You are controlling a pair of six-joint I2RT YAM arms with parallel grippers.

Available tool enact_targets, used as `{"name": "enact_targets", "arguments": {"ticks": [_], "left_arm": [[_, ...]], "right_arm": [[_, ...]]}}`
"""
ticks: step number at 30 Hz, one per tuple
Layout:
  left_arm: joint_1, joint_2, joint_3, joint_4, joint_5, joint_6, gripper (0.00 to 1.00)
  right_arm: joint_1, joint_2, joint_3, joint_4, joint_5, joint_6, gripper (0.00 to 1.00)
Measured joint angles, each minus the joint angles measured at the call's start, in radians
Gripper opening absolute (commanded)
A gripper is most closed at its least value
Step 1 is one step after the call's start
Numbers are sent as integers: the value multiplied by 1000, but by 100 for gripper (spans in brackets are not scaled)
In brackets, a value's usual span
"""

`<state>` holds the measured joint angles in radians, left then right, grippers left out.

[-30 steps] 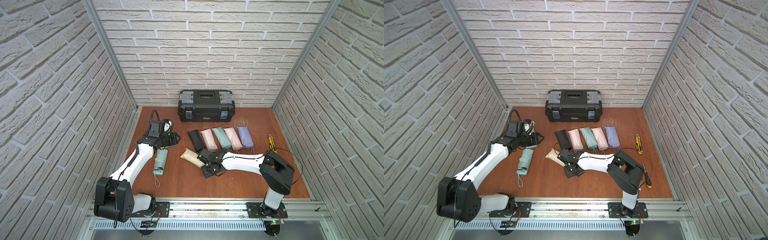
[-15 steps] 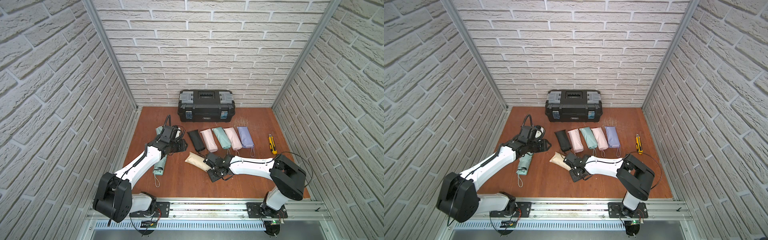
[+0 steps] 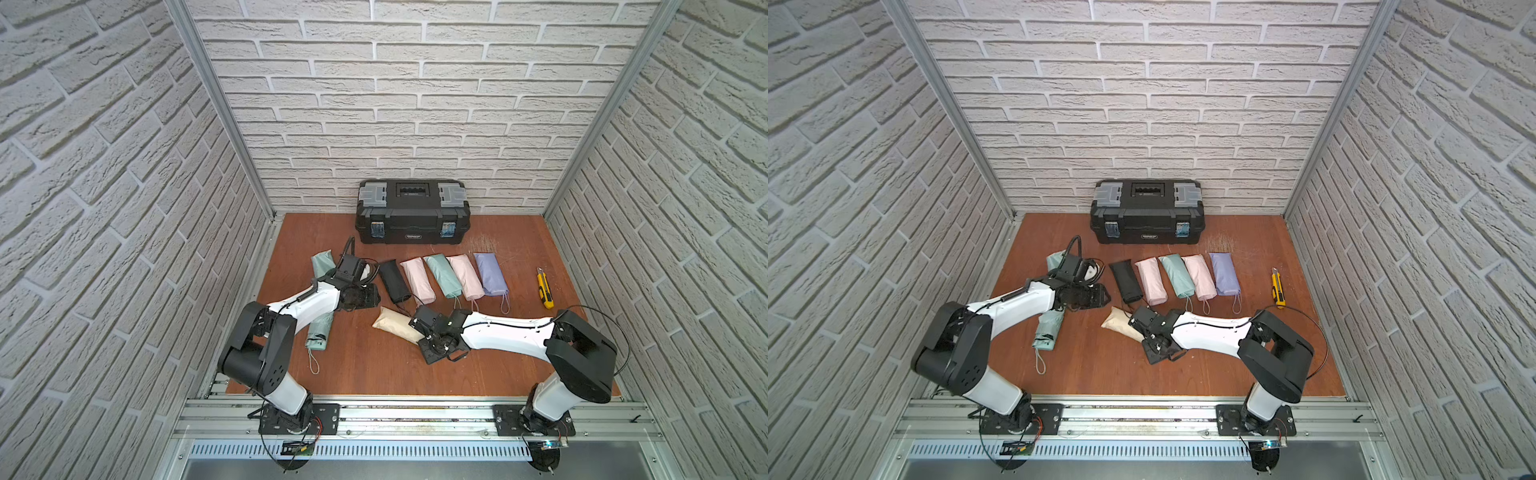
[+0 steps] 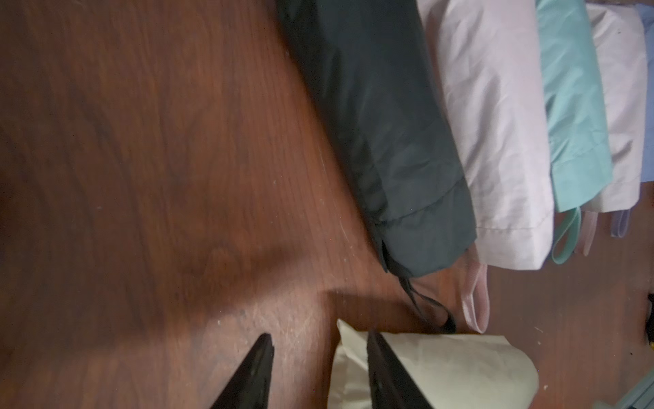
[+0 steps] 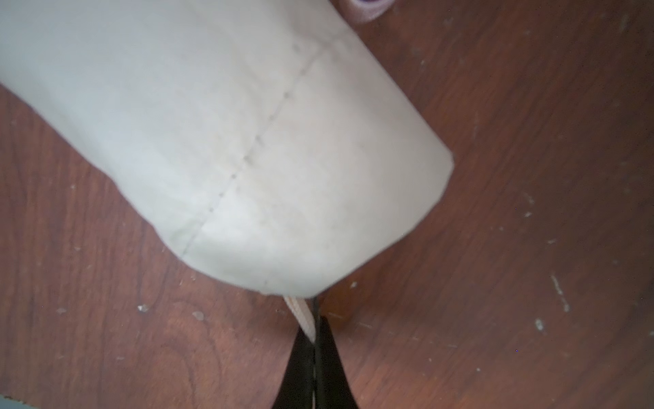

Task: Take umbrellas out of sleeves
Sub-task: Move the umbrella to the center of the board, then take out the umbrella from the umbrella sleeve.

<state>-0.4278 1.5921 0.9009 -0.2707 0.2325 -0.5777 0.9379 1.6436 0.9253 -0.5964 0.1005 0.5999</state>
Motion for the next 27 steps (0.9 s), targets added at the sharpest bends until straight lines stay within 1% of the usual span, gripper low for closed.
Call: {"name": "enact_targets", "arguments": {"ticks": [7,14,27], "left_arm": [[-1,78,75,55,25,-28,46],[-16,143,93,70,63,-45,44],[-75,159,90,37,71,-71,43]], "right_arm": [[0,21,18,-18,-12,14,3],[0,56,65,-37,-16,13,3],[0,56,74,-43,-11,6,3]]}}
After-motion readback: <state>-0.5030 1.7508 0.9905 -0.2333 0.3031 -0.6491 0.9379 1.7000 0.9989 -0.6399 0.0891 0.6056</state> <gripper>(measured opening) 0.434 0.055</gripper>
